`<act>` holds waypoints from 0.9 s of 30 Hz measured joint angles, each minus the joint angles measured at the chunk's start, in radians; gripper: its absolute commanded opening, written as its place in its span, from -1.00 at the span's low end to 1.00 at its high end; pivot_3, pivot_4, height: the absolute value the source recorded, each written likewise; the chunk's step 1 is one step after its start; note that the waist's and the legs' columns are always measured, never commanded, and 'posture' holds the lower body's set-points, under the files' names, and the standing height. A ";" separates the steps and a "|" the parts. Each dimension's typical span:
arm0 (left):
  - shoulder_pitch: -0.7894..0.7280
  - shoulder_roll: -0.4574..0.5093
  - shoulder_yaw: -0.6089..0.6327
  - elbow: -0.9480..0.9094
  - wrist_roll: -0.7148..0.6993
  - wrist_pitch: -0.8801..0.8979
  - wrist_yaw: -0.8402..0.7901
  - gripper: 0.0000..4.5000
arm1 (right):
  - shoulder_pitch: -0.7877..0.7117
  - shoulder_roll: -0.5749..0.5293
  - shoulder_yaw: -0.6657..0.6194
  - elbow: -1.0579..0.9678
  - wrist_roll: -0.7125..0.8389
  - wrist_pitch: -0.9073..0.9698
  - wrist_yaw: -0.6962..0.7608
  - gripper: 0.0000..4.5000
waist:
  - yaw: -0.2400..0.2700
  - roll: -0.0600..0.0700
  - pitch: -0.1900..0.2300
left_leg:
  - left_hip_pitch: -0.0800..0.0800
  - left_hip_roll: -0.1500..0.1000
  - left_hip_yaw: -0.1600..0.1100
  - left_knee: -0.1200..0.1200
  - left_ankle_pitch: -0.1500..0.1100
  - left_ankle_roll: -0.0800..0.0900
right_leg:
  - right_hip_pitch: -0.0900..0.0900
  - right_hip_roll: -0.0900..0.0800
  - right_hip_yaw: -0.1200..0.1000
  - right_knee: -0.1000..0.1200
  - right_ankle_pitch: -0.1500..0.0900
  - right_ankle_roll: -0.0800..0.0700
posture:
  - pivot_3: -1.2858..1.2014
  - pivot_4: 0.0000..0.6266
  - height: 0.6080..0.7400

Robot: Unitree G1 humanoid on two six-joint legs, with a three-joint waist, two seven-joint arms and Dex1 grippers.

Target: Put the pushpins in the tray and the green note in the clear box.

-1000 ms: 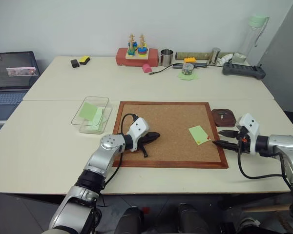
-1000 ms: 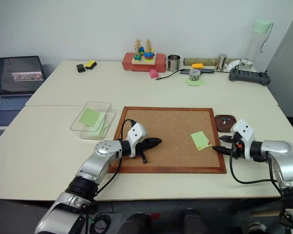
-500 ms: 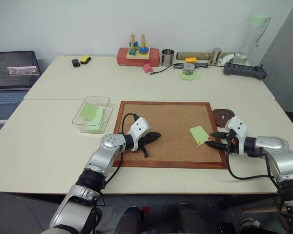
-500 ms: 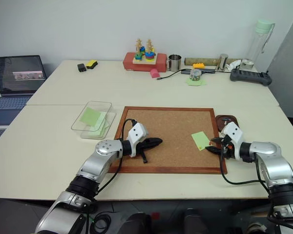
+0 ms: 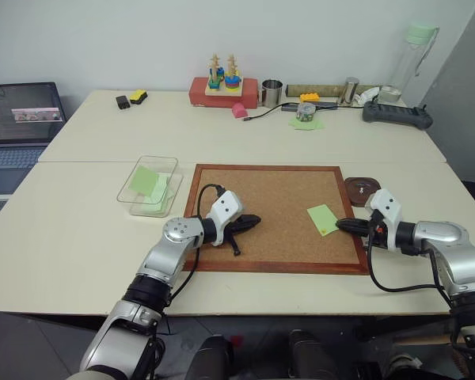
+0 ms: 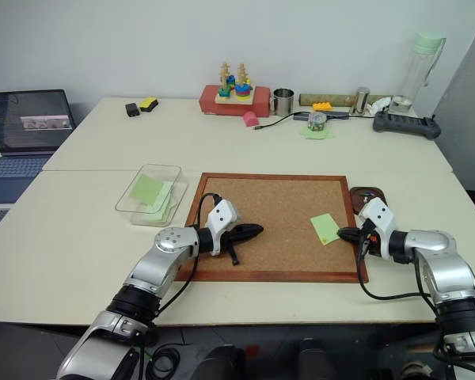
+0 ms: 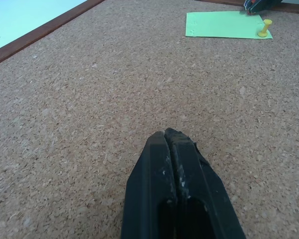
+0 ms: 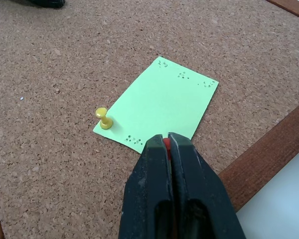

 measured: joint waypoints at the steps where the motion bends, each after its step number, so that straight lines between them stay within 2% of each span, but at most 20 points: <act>1: 0.000 0.000 0.000 0.000 0.000 0.000 0.000 -1.00 | 0.000 0.000 -0.003 0.000 0.005 0.006 0.001 -0.99 | 0.000 0.000 0.000 | 0.000 0.000 0.000 0.000 0.000 0.000 | 0.000 0.000 0.000 0.000 0.000 0.000 | 0.03 -0.52 1.00; 7: 0.001 0.000 -0.002 0.000 0.000 0.000 0.000 -1.00 | 0.000 0.005 -0.041 -0.005 0.077 0.091 0.003 -0.99 | 0.000 0.000 0.000 | -0.001 0.000 -0.001 -0.001 0.000 0.000 | 0.000 0.000 0.000 -0.002 0.000 0.000 | 0.03 -0.52 1.00; 16: 0.002 0.002 -0.009 -0.001 0.000 -0.002 0.000 -1.00 | -0.044 0.018 -0.170 -0.039 0.204 0.228 -0.050 -0.99 | 0.001 0.000 0.000 | -0.002 0.000 -0.001 -0.003 0.000 0.000 | 0.002 -0.001 -0.001 -0.009 0.002 0.003 | 0.03 -0.52 1.00; 27: 0.004 0.004 -0.014 -0.005 0.001 -0.008 -0.001 -1.00 | -0.202 0.105 -0.172 0.237 0.022 0.120 -0.368 -0.99 | 0.001 0.001 0.000 | -0.002 0.000 0.000 -0.006 0.000 0.000 | 0.001 -0.001 0.000 -0.010 0.002 0.003 | 0.03 -0.52 1.00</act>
